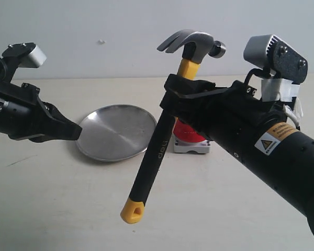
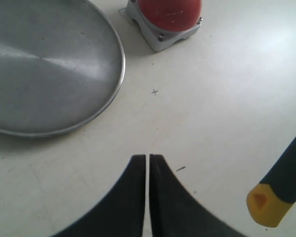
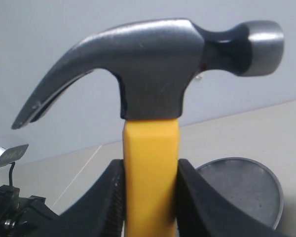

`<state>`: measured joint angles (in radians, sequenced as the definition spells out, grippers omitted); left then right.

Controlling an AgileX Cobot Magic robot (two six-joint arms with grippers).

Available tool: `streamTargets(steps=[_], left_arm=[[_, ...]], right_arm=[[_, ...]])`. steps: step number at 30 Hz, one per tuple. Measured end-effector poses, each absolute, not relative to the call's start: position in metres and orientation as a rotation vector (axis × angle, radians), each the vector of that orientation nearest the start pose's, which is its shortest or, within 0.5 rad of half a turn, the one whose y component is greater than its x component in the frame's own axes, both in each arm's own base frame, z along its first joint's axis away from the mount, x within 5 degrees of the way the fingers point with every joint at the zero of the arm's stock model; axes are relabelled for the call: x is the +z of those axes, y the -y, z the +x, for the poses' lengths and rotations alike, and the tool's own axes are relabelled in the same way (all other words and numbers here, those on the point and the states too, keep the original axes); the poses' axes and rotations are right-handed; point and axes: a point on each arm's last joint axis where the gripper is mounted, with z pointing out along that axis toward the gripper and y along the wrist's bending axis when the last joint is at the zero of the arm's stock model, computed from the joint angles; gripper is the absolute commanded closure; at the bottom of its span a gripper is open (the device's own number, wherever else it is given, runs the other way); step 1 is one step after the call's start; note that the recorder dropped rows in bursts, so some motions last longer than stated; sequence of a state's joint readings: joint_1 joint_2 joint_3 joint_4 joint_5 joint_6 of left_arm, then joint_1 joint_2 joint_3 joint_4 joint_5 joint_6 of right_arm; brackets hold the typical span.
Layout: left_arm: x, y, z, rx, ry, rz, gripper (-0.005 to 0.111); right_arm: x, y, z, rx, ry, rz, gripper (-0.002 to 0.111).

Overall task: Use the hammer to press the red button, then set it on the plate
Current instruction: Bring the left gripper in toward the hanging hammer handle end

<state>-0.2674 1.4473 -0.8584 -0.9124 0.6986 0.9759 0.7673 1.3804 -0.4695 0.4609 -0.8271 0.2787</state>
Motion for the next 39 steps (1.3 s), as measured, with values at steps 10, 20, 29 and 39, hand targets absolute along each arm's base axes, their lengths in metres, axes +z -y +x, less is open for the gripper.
streamTargets(steps=[10,20,29,39], left_arm=[[0.2418,0.1181,0.2556,-0.704,-2.366,0.776,0.101],[0.2418,0.1181,0.2556,-0.704,-2.366,0.776,0.101],[0.2418,0.1181,0.2556,-0.703,-2.364,0.778,0.101],[0.2418,0.1181,0.2556,-0.702,-2.363,0.781,0.101]], right_arm=[[0.234,-0.1569,0.2055,0.777,-1.672,0.125,0.108],[0.234,-0.1569,0.2055,0.774,-1.672,0.122,0.108],[0.234,-0.1569,0.2055,0.771,-1.672,0.118,0.108],[0.234,-0.1569,0.2055,0.769,-1.672,0.117,0.108]])
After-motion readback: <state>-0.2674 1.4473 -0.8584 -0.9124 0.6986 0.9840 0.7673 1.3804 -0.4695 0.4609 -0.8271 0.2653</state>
